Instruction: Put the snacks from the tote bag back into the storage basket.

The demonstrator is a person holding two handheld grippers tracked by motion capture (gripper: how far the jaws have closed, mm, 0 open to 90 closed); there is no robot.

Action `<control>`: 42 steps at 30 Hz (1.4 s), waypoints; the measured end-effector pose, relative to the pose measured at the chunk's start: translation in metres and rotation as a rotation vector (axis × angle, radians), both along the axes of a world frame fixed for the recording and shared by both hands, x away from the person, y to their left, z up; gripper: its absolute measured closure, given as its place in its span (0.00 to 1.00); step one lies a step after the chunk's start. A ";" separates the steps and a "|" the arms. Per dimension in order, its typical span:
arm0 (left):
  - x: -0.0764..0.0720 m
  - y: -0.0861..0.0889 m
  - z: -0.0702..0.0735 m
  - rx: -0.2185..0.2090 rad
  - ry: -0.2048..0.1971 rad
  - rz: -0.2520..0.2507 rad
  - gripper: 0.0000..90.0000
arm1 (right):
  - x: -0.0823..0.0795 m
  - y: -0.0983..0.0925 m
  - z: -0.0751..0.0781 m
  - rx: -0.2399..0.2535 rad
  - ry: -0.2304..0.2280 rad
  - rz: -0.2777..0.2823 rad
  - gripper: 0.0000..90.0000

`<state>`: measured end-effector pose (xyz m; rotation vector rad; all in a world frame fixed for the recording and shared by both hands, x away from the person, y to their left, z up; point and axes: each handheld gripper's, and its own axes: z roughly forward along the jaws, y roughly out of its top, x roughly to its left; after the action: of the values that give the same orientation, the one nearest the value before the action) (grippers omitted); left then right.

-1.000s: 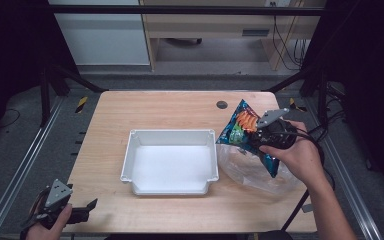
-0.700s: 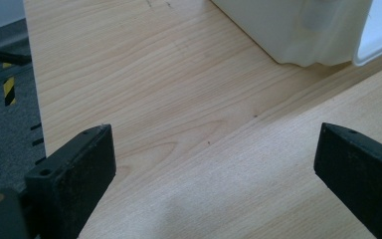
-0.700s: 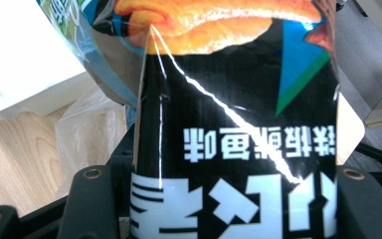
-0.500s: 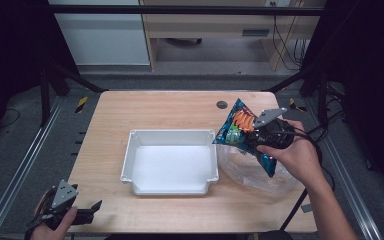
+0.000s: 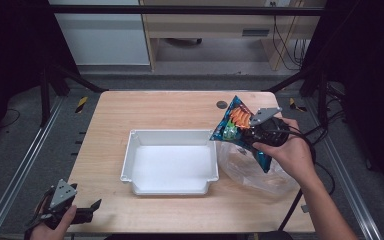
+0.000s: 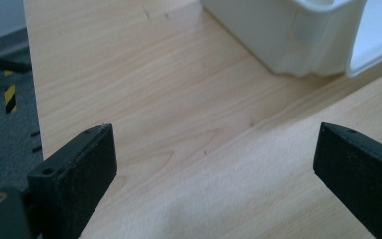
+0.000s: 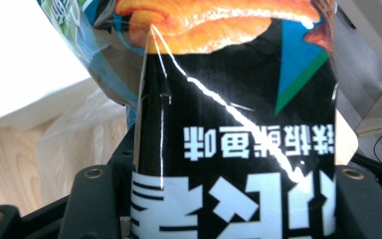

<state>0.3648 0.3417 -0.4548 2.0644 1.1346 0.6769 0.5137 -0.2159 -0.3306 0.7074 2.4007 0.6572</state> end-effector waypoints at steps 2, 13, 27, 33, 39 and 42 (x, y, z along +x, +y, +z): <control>0.003 -0.003 0.000 -0.005 -0.014 0.001 0.03 | 0.005 0.003 -0.001 0.033 -0.004 0.007 0.46; 0.009 -0.009 -0.003 0.044 -0.018 0.086 0.04 | 0.027 0.031 0.011 0.113 -0.055 0.069 0.47; 0.008 0.003 -0.009 -0.011 0.010 0.098 0.04 | 0.052 0.070 0.013 0.113 -0.081 0.044 0.47; 0.009 0.004 -0.010 -0.016 0.017 0.105 0.04 | 0.056 0.069 0.020 0.172 -0.104 0.047 0.47; 0.007 0.005 -0.007 -0.023 0.001 0.111 0.04 | 0.049 0.074 0.033 0.183 -0.134 0.064 0.47; 0.007 0.006 -0.007 -0.022 0.001 0.113 0.04 | 0.046 0.077 0.034 0.178 -0.139 0.080 0.47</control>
<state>0.3719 0.3474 -0.4620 1.9937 1.2617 0.7145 0.5596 -0.1385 -0.2962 0.6175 2.2721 0.9316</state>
